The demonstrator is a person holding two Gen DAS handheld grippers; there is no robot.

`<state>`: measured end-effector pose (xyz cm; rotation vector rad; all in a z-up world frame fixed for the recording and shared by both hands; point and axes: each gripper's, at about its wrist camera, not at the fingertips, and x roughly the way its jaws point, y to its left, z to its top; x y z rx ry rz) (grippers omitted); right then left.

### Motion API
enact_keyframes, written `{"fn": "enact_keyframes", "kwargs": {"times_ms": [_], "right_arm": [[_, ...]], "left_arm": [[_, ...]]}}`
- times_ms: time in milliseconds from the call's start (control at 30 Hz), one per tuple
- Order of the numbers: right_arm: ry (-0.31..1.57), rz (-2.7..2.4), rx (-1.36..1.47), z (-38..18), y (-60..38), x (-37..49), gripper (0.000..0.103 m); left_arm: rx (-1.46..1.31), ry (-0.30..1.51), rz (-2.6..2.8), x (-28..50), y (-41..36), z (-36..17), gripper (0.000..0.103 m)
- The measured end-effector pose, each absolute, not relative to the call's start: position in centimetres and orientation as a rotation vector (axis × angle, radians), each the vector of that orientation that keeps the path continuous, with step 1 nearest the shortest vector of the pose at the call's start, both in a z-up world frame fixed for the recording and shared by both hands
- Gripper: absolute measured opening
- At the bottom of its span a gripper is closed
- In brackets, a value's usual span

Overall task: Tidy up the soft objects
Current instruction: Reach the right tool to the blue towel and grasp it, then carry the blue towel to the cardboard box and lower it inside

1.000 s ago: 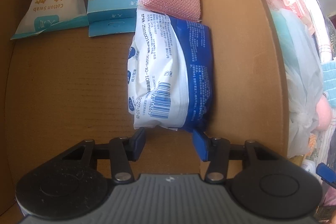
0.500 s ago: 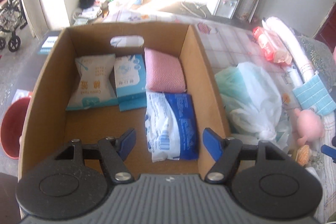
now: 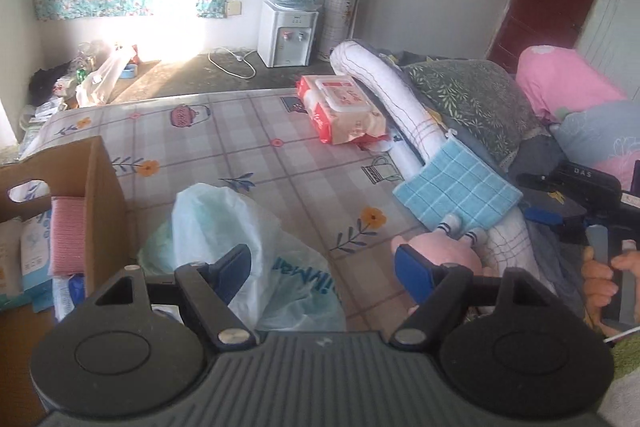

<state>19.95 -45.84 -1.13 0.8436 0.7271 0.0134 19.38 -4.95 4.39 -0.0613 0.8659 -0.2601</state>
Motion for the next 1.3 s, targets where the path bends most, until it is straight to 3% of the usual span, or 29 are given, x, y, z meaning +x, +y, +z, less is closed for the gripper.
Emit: {"fn": "enact_keyframes", "kwargs": {"times_ms": [333, 400, 467, 867, 1067, 1167, 1300], "right_arm": [[0.731, -0.013, 0.799, -3.8, -46.8, 24.0, 0.042], [0.731, -0.011, 0.798, -3.8, -46.9, 24.3, 0.020], [0.725, 0.025, 0.821, -3.6, -46.9, 24.3, 0.009], [0.558, 0.296, 0.741, 5.7, -41.8, 23.9, 0.006], [0.513, 0.475, 0.623, 11.1, -36.7, 18.7, 0.006], [0.560, 0.550, 0.592, 10.6, -33.8, 15.1, 0.006], [0.728, 0.622, 0.676, 5.3, -30.1, 11.1, 0.006]], "left_arm": [[-0.066, 0.993, -0.328, 22.4, -12.9, -2.6, 0.070], [-0.069, 0.993, -0.329, 22.4, -13.3, -2.9, 0.069], [-0.071, 0.992, -0.332, 22.2, -13.2, -2.9, 0.068], [-0.135, 0.918, -0.287, 18.4, -7.6, 0.3, 0.068], [-0.156, 0.866, -0.283, 14.8, -4.4, 2.2, 0.068], [-0.168, 0.858, -0.283, 12.7, -2.8, 2.2, 0.068], [-0.179, 0.886, -0.283, 10.2, -1.0, 1.0, 0.068]]}}
